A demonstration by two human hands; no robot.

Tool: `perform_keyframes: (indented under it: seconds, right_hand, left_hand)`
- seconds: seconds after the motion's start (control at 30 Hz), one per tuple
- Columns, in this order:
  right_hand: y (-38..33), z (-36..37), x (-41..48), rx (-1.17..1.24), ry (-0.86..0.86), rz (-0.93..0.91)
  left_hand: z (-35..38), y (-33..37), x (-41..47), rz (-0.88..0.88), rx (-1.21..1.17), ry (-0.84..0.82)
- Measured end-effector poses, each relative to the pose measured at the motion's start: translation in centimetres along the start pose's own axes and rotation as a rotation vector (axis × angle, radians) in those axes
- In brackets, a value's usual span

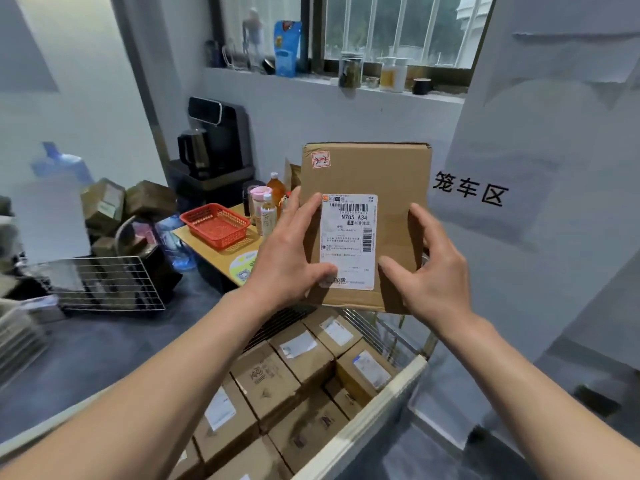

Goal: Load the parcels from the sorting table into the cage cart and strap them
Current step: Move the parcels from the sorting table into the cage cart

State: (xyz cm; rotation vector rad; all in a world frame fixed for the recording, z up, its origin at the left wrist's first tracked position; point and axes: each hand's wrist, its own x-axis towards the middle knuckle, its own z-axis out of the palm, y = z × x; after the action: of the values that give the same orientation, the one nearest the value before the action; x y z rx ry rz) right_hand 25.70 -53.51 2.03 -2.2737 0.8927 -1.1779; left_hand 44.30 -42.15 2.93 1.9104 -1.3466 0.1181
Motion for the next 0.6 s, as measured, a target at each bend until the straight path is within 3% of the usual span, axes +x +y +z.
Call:
perform_keyframes:
  seconds: [0.33, 0.6]
  right_hand:
    - [1.9, 7.4, 1.6, 0.044, -0.196, 0.013]
    - [6.1, 17.5, 0.5, -0.084, -0.497, 0.081]
  left_hand:
    - [2.3, -5.7, -3.5, -0.239, -0.028, 0.052]
    - [8.3, -14.3, -7.7, -0.557, -0.118, -0.083]
